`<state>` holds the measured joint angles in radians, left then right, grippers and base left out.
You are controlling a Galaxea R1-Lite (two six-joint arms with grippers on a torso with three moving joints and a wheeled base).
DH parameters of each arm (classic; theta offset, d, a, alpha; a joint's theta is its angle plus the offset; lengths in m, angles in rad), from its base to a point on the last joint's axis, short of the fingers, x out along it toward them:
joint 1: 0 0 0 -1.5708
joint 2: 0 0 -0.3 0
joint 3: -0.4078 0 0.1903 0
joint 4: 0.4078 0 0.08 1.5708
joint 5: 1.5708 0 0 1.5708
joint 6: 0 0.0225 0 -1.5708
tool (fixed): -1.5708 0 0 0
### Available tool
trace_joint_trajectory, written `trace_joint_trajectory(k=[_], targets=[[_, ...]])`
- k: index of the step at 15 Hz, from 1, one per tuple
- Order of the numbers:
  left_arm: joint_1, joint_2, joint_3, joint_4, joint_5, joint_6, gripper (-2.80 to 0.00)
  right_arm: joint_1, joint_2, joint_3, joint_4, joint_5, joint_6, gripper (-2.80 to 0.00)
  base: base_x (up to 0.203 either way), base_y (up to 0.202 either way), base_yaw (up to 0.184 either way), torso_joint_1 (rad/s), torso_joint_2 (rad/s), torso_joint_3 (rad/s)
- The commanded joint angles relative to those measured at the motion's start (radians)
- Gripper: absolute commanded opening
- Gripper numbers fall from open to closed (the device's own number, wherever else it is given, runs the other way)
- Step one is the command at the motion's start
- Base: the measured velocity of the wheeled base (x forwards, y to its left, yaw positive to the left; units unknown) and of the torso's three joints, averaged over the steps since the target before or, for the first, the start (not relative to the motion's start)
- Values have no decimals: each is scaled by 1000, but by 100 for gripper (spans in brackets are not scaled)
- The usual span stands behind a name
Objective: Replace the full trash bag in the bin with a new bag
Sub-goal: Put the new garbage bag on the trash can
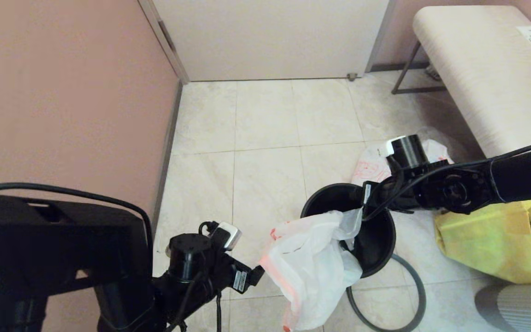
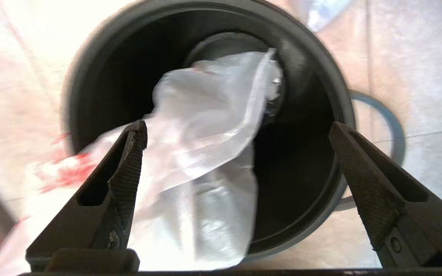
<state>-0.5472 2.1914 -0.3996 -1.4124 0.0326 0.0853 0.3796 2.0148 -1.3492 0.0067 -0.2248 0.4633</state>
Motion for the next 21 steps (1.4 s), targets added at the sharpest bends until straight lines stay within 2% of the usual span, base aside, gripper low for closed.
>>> trace_joint_trajectory(k=[1,2,3,6,8,10,12,14,16,18,20,21], targets=[[-23,71,16,-114,0,5,0,1,-24,-23,12,4,23,0,0,0,0,0,0,0],[-49,65,13,-117,0,6,0,1,-24,-35,30,17,44,0,0,0,0,0,0,0],[-76,63,5,-117,0,7,-280,1,-24,-36,35,19,49,0,0,0,0,0,0,0],[-120,53,-46,-104,1,7,-280,2,-40,-35,43,19,49,0,0,0,0,0,0,0],[-131,2,-70,-43,1,5,-280,15,-76,-32,114,19,59,0,0,0,0,0,0,0],[-157,-103,-128,120,0,-5,-280,43,-130,-14,207,19,110,0,0,0,0,0,0,0],[-190,-164,-275,340,-1,-13,-280,66,-177,59,234,18,118,0,0,0,0,0,0,0],[-229,-185,-427,532,-1,-16,-280,60,-223,115,235,16,112,0,0,0,0,0,0,0],[-264,-182,-592,709,-1,-17,-280,23,-259,181,216,36,63,0,0,0,0,0,0,0],[-285,-168,-751,890,-1,-19,-280,5,-276,274,108,51,5,0,0,0,0,0,0,0],[-302,-153,-899,1091,-2,-43,-280,-4,-280,418,-175,77,-66,0,0,0,0,0,0,0],[-307,-147,-940,1154,-6,-56,-280,-6,-278,484,-335,99,-90,0,0,0,0,0,0,0]])
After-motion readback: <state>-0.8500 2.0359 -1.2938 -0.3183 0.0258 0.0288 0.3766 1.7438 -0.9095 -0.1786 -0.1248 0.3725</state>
